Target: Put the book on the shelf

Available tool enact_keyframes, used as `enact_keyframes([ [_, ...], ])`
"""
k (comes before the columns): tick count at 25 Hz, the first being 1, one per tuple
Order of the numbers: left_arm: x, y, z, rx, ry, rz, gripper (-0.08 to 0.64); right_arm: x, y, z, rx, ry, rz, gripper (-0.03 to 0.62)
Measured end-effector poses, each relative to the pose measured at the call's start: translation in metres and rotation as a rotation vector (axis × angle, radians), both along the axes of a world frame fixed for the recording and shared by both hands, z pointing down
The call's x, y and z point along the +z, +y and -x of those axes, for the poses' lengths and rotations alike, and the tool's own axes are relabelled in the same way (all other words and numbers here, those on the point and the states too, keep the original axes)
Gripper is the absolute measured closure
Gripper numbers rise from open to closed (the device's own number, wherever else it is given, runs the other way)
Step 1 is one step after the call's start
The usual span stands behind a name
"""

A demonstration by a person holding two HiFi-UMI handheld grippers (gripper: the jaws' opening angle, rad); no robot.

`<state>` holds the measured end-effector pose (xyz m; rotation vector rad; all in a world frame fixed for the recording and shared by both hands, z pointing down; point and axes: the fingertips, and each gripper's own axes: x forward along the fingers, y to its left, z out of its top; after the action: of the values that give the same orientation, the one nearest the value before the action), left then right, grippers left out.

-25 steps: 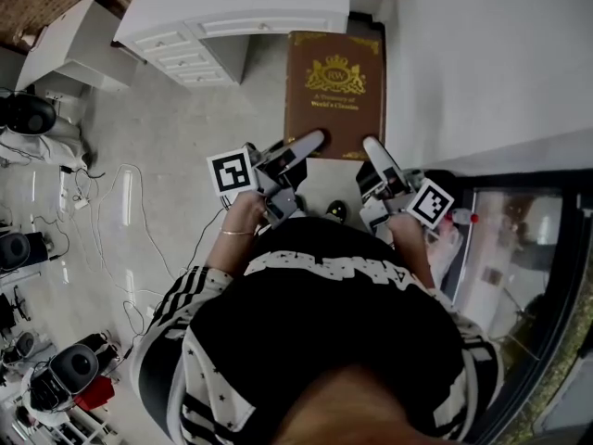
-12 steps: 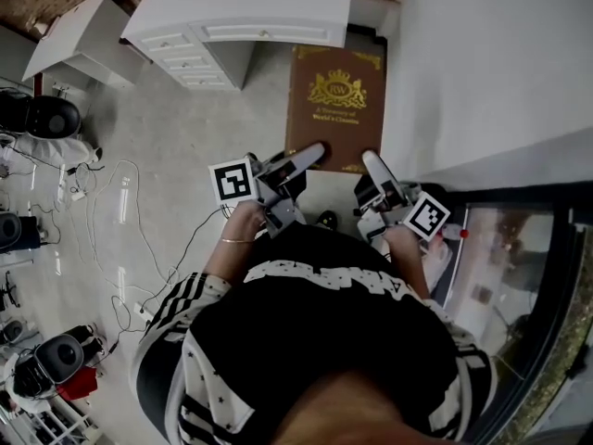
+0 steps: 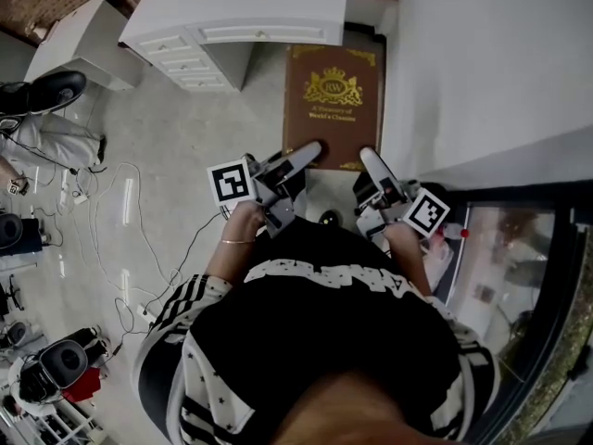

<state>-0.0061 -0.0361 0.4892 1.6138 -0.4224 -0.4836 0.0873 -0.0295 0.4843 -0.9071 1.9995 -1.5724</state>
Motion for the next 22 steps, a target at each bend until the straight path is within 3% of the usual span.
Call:
enact_keyframes([
  [22,0.001,-0.009,0.000,0.063,0.065,-0.034,0.298,-0.006,-0.004,0.002,0.066,0.068,-0.036,0.322],
])
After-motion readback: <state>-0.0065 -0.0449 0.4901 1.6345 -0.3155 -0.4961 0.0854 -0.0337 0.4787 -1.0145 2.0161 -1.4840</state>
